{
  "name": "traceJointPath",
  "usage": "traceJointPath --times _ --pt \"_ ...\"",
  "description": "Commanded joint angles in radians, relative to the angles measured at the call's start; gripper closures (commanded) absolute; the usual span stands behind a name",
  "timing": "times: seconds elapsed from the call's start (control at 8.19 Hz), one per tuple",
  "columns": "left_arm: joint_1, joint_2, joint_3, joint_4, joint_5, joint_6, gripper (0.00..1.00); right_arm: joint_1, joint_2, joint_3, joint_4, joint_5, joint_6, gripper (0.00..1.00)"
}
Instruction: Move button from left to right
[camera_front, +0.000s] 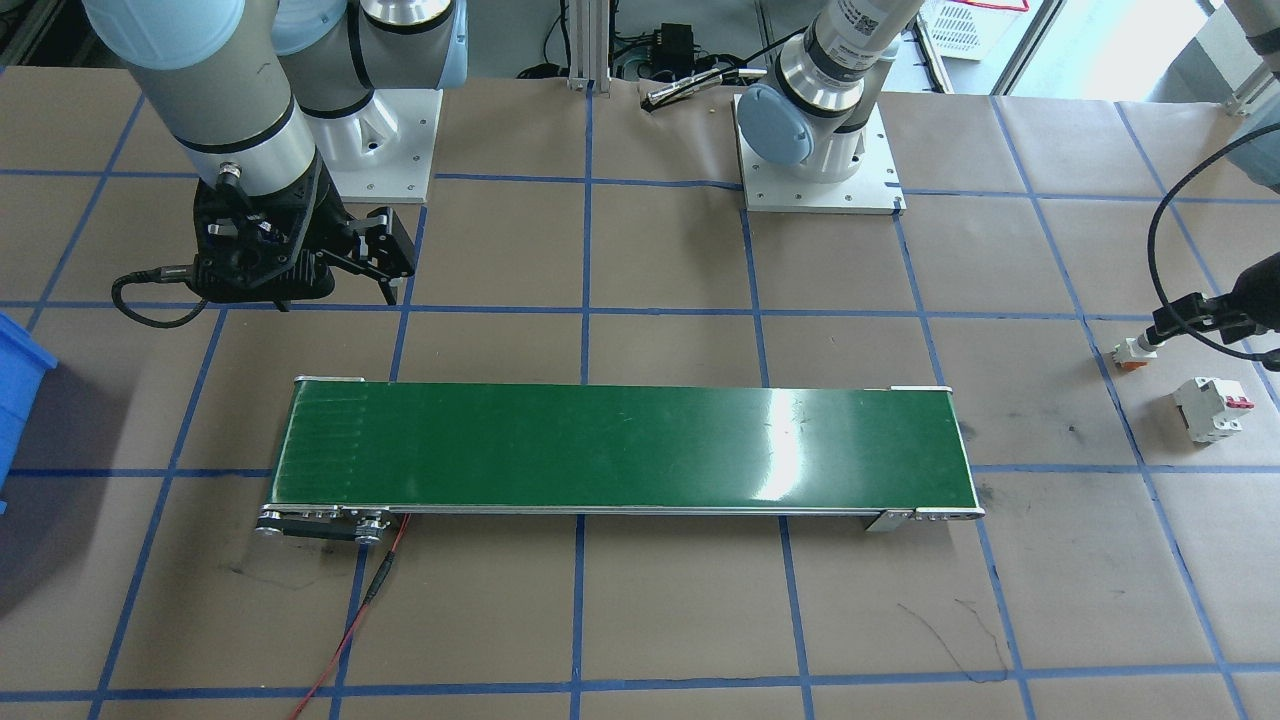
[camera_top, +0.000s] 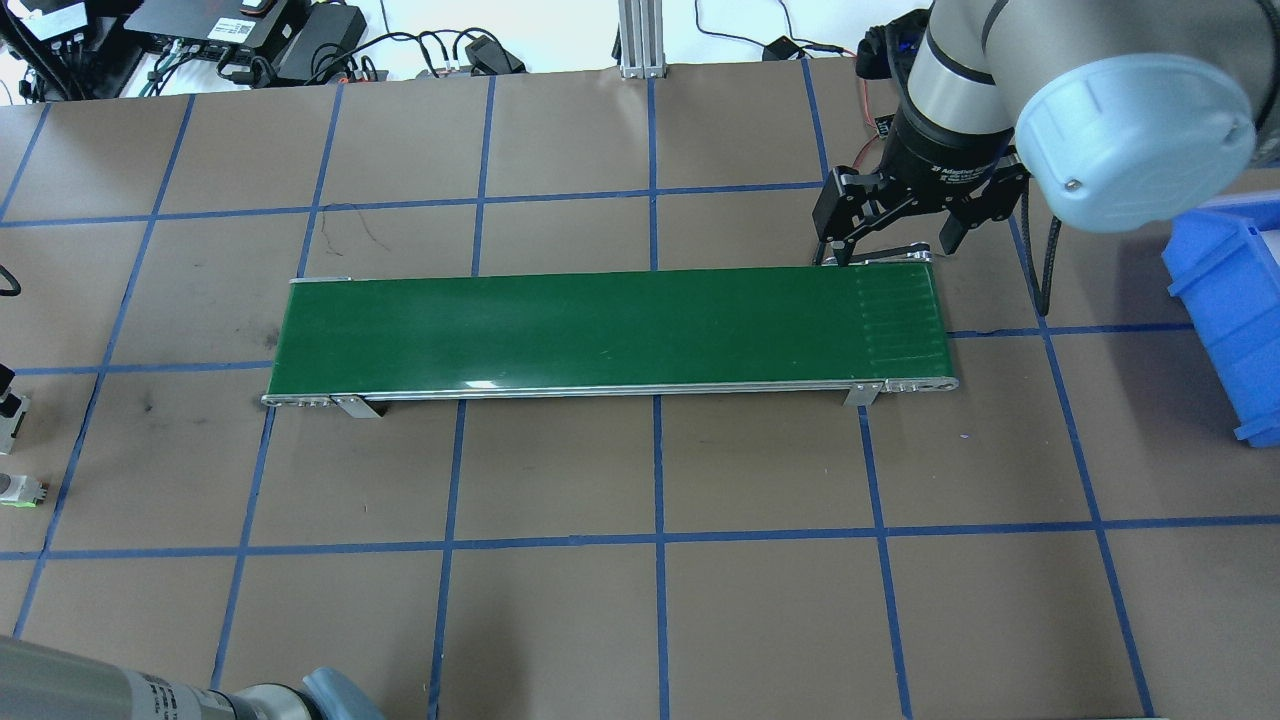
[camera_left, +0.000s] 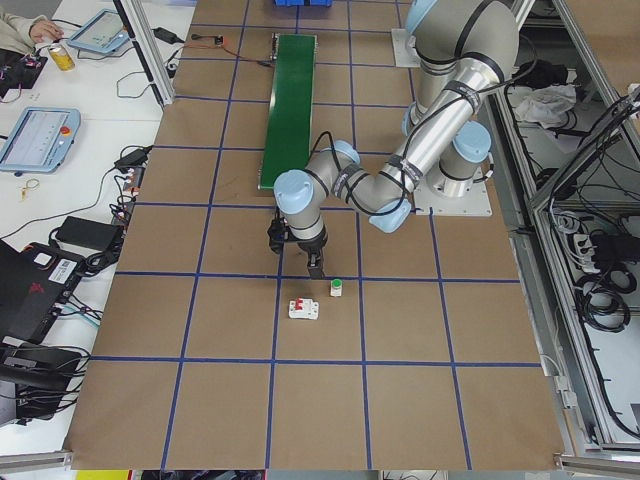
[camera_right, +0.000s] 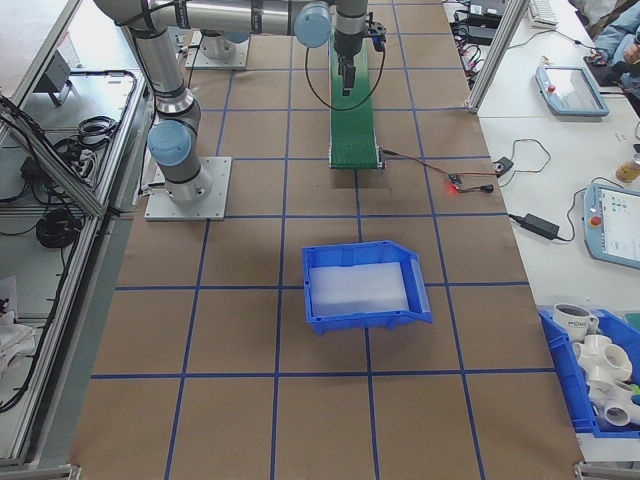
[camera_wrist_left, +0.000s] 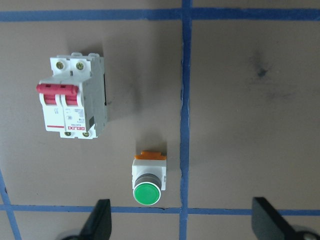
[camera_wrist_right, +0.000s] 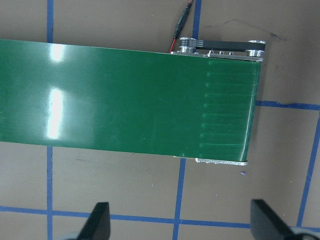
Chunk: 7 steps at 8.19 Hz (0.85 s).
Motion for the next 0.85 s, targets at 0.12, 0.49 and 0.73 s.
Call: traceJointPath --times 0.12,0.49,0.73 --pt "0.049 -0.077 -0.032 0.055 0.004 0.054 0.00 0.000 0.000 0.000 0.000 0.002 0.002 0.00" --pt "0.049 -0.104 -0.089 0.100 0.016 0.068 0.00 0.000 0.002 0.000 -0.002 0.003 0.006 0.00" --pt "0.049 -0.108 -0.091 0.113 0.036 0.092 0.00 0.000 0.002 0.000 -0.002 0.003 0.006 0.00"
